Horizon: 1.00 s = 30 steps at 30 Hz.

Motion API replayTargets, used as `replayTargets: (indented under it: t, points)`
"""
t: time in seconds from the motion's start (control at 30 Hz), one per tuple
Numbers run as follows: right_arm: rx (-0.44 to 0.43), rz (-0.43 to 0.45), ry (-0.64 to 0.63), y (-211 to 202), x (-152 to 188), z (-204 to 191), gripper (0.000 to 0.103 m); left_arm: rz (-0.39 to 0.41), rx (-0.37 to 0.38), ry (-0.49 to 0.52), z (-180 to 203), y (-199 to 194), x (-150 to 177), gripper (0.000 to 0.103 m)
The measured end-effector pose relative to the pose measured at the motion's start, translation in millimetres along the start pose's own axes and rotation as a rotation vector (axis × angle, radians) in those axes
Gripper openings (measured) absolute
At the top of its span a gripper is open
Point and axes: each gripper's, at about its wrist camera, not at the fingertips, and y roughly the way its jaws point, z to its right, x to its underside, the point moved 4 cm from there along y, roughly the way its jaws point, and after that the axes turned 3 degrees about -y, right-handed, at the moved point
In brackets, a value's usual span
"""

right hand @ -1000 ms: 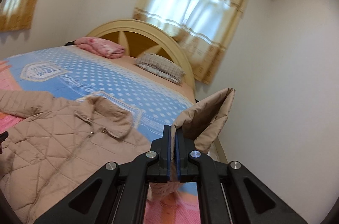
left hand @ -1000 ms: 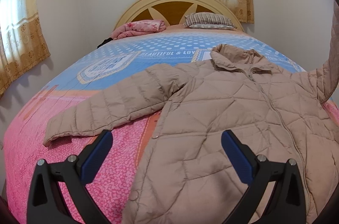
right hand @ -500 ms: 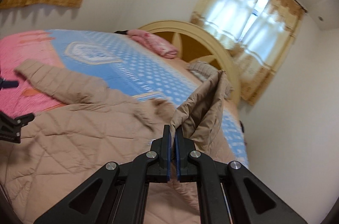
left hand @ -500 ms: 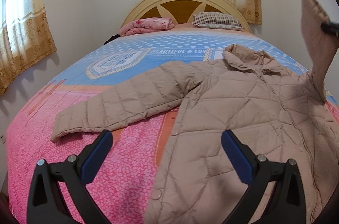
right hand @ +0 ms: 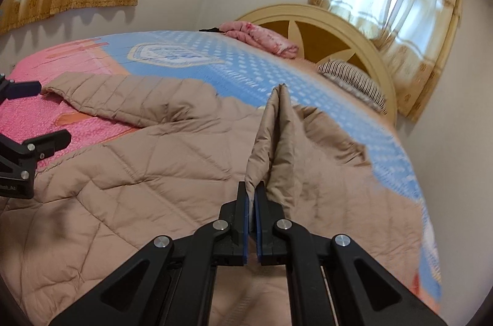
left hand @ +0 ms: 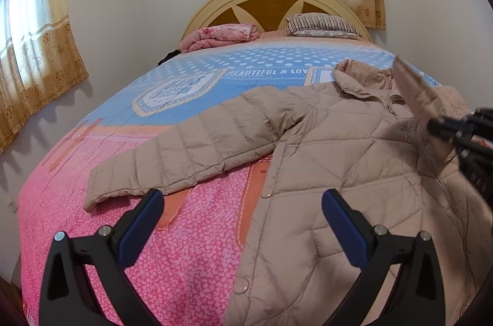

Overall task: Fold large clothes
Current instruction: 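Lift the sleeve and fold it across the jacket body with the right gripper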

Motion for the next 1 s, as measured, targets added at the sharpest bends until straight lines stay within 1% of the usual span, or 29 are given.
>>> replayTargets:
  t: [0.23, 0.37, 0.5, 0.53, 0.57, 0.6, 0.63, 0.67, 0.7, 0.77, 0.8, 0.83, 0.9, 0.93, 0.97, 1.0]
  points:
    - [-0.078, -0.054, 0.072, 30.4, 16.1, -11.2, 0.002, 0.009, -0.013, 0.025, 6.2, -1.3, -6.5, 0.103]
    - [-0.104, -0.065, 0.1, 36.6, 22.5, -10.1, 0.002, 0.023, -0.025, 0.04, 8.5, -2.9, -14.1, 0.103]
    - [-0.175, -0.093, 0.126, 38.3, 24.2, -11.2, 0.005, 0.035, -0.035, 0.041, 11.0, -1.7, -25.4, 0.103]
    - [-0.214, -0.099, 0.129, 35.4, 24.5, -13.5, 0.011, 0.035, -0.031, 0.036, 11.5, -0.7, -28.9, 0.103]
    - [-0.238, -0.093, 0.13, 30.9, 24.4, -15.0, 0.029, 0.036, -0.033, 0.032, 11.3, 0.3, -32.4, 0.103]
    - [-0.257, -0.073, 0.126, 20.9, 24.0, -16.2, 0.038, 0.037, -0.036, 0.026, 11.0, 1.1, -36.2, 0.103]
    - [-0.261, -0.04, 0.126, 8.4, 23.2, -15.6, 0.053, 0.04, -0.035, 0.021, 11.7, 1.1, -39.0, 0.103]
    - [-0.264, -0.018, 0.129, 1.2, 22.9, -14.4, 0.061, 0.045, -0.033, 0.015, 12.8, 1.6, -43.8, 0.103]
    - [-0.269, 0.009, 0.142, -9.4, 22.5, -11.1, 0.064, 0.047, -0.036, 0.011, 14.1, 1.4, -46.7, 0.103]
    - [-0.286, 0.042, 0.187, -23.4, 22.9, -0.5, 0.065, 0.049, -0.03, 0.001, 18.6, 2.0, -54.6, 0.103]
    - [-0.318, 0.063, 0.238, -30.3, 24.1, 9.8, 0.065, 0.052, -0.027, -0.003, 21.3, 1.4, -57.4, 0.103]
    - [-0.318, 0.069, 0.29, -32.5, 26.2, 22.0, 0.065, 0.055, -0.025, -0.007, 24.7, 0.9, -60.5, 0.103]
    - [-0.208, 0.011, 0.336, -22.4, 32.3, 41.4, 0.064, 0.06, -0.01, -0.013, 36.1, 0.3, -67.1, 0.103]
    - [-0.135, -0.028, 0.349, -13.4, 37.4, 51.4, 0.054, 0.063, 0.006, -0.015, 45.2, 0.3, -70.9, 0.103]
    - [-0.08, -0.079, 0.363, -0.9, 44.2, 60.1, 0.043, 0.064, 0.015, -0.014, 51.7, 0.1, -72.9, 0.103]
    - [-0.057, -0.122, 0.376, 10.3, 49.6, 65.4, 0.04, 0.064, 0.031, -0.008, 62.3, 0.7, -75.6, 0.103]
